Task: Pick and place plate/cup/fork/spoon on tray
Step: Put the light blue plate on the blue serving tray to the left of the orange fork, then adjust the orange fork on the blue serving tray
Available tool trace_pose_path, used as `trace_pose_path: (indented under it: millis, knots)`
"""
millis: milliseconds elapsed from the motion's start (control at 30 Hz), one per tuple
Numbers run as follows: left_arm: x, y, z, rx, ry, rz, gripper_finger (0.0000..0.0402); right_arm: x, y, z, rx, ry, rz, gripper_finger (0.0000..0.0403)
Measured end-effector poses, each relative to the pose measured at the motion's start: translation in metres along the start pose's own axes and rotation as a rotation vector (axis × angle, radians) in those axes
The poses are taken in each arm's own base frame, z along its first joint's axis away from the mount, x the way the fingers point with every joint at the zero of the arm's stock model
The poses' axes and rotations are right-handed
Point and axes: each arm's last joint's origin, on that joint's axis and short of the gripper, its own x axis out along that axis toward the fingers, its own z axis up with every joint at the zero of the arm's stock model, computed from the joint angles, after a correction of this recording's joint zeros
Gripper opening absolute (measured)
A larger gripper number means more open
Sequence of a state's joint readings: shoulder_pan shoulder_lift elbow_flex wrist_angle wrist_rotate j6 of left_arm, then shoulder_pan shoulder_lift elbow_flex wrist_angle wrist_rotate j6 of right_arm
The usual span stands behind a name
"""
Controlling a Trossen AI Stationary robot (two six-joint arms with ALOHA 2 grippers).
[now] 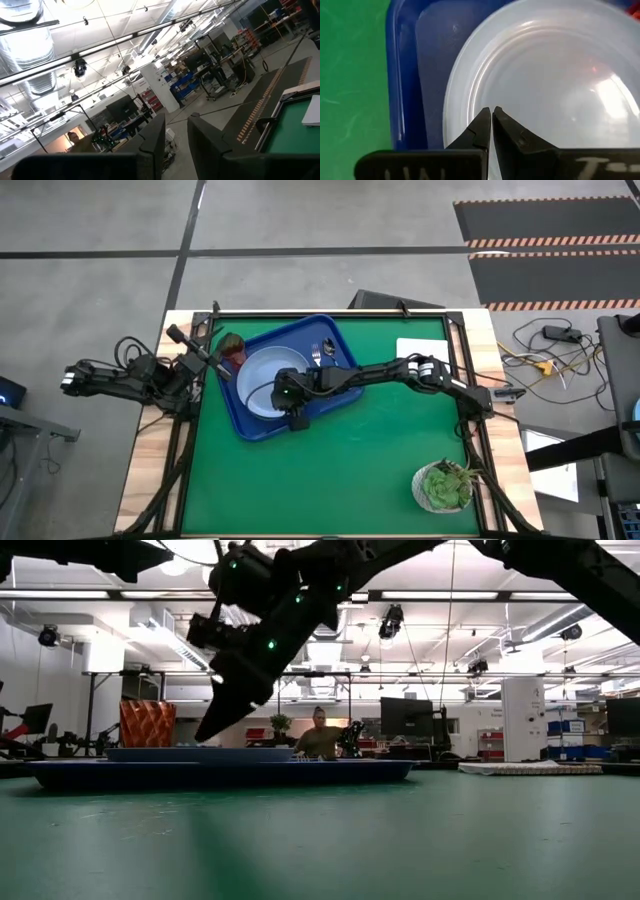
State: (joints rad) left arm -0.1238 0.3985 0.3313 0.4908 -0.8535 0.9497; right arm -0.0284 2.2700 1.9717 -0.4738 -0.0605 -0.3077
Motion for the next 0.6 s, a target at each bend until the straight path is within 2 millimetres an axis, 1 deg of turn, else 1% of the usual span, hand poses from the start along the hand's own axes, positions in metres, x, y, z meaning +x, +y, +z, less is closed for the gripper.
trace_pose_path:
  millis: [100, 233, 467, 600]
  knots:
    - [0.000, 0.000, 0.000, 0.000, 0.000, 0.000, 0.0063, 0.008, 0.003, -0.005, 0.002, 0.016, 0.025, 0.0009]
    - [0.000, 0.000, 0.000, 0.000, 0.000, 0.000, 0.0063, 0.013, 0.009, -0.008, 0.009, 0.019, 0.093, 0.0009]
    - [0.000, 0.000, 0.000, 0.000, 0.000, 0.000, 0.0063, 0.012, 0.013, -0.007, 0.016, 0.032, 0.103, 0.0009]
    - [0.000, 0.000, 0.000, 0.000, 0.000, 0.000, 0.0063, 0.003, 0.014, -0.001, -0.009, 0.016, 0.088, 0.0009]
